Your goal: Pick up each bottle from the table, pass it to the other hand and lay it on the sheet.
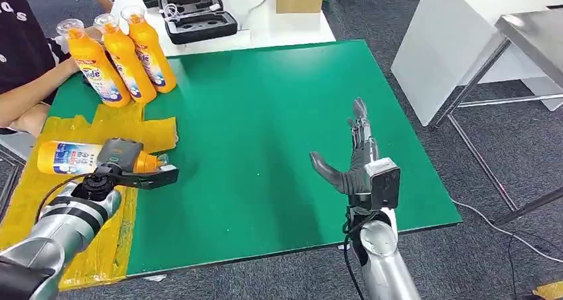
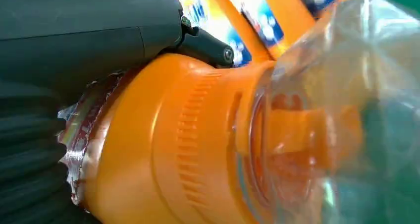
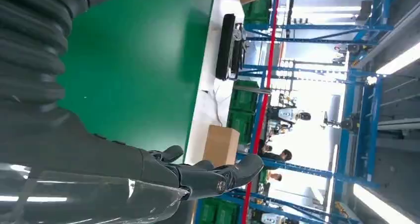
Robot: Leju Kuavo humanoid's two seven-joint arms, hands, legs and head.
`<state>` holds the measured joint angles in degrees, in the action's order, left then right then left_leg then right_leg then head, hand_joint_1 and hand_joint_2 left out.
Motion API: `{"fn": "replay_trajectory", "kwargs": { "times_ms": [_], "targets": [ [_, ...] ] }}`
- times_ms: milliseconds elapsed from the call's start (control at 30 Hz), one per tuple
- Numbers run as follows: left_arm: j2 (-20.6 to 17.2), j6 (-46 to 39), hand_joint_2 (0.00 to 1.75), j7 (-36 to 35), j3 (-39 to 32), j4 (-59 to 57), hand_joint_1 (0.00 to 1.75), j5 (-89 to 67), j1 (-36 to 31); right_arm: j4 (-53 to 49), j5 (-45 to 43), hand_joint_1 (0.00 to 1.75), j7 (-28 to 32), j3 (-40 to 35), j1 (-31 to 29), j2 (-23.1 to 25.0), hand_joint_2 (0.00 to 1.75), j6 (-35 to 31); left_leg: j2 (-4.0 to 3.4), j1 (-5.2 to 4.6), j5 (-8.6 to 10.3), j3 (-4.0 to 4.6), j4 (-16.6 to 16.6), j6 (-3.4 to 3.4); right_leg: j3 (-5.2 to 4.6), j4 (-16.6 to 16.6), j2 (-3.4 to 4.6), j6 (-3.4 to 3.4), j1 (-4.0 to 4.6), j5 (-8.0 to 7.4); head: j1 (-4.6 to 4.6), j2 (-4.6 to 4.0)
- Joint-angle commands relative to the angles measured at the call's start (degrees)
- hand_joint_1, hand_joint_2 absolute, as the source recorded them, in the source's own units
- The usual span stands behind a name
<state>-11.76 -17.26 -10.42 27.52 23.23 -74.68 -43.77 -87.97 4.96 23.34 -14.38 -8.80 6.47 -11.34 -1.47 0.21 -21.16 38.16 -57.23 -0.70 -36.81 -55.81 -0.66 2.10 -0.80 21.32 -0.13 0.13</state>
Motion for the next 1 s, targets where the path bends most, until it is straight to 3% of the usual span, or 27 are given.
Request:
{"fn": "replay_trajectory", "kwargs": {
  "times_ms": [33, 200, 233, 267, 400, 767, 900, 1000],
  "targets": [
    [2.2, 1.4, 1.75, 3.0, -6.1, -5.6, 1.75, 4.8, 2.3, 1.4, 0.5, 0.00, -1.0, 0.5, -0.2, -0.5, 1.75, 0.4, 0.07, 0.04, -0.30, -0.70, 0.0, 0.05, 0.67, 0.0, 0.12, -0.11, 0.00, 0.26, 0.00, 0.00],
    [2.6, 1.4, 1.75, 3.6, -7.6, -5.2, 1.75, 5.9, 2.6, 1.8, 0.5, 0.00, -1.2, 0.4, -0.4, -0.5, 1.75, 0.5, 0.10, 0.00, -0.13, -0.56, 0.1, 0.05, 0.58, 0.1, 0.04, -0.06, -0.02, 0.15, 0.00, 0.00],
    [3.1, 0.2, 1.75, 4.6, -9.7, -4.8, 0.14, 7.3, 3.1, 2.1, 0.6, 0.00, -1.4, 0.2, -0.4, -0.5, 1.75, 0.5, 0.09, 0.02, -0.16, -0.62, 0.0, 0.05, 0.63, 0.1, 0.08, -0.06, 0.00, 0.16, 0.00, 0.00],
    [3.3, -1.0, 1.75, 5.1, -10.6, -4.4, 0.00, 8.0, 3.4, 2.3, 0.7, 0.00, -1.4, 0.1, -0.5, -0.5, 1.75, 0.5, 0.09, 0.02, -0.21, -0.76, 0.1, 0.06, 0.77, 0.1, 0.12, -0.09, -0.01, 0.20, -0.02, 0.00],
    [4.3, -7.5, 1.75, 11.4, -17.5, -2.4, 0.00, 14.6, 4.1, 4.3, 1.0, 0.00, -1.6, -1.1, -1.0, -0.8, 1.75, 0.2, 0.12, 0.01, -0.14, -0.76, 0.1, 0.04, 0.77, 0.1, 0.05, -0.06, -0.02, 0.15, -0.02, 0.00],
    [5.7, -7.4, 1.75, 18.9, -22.7, 0.6, 0.00, 21.6, 5.7, 6.7, 0.0, 0.00, -1.9, -1.9, -1.4, -1.1, 1.75, -0.1, 0.23, 0.06, -0.18, -0.80, 0.0, 0.06, 0.85, 0.0, -0.04, -0.08, 0.03, 0.22, 0.00, 0.00],
    [7.7, 4.7, 1.75, 31.2, -29.2, 5.7, 0.00, 37.7, 7.6, 8.4, -0.4, 0.00, -2.0, -2.7, -1.7, -1.7, 1.75, 0.0, 0.18, 0.05, -0.12, -0.65, 0.0, 0.03, 0.70, 0.0, -0.03, -0.06, 0.03, 0.16, 0.00, 0.00],
    [8.0, 7.8, 1.75, 33.1, -28.9, 10.5, 0.00, 42.3, 9.7, 9.1, -0.7, 0.00, -1.5, -3.1, -1.9, -1.8, 1.75, -0.4, 0.15, 0.05, -0.14, -0.70, 0.0, 0.04, 0.74, 0.1, 0.02, -0.06, 0.02, 0.16, 0.00, 0.00]
  ]
}}
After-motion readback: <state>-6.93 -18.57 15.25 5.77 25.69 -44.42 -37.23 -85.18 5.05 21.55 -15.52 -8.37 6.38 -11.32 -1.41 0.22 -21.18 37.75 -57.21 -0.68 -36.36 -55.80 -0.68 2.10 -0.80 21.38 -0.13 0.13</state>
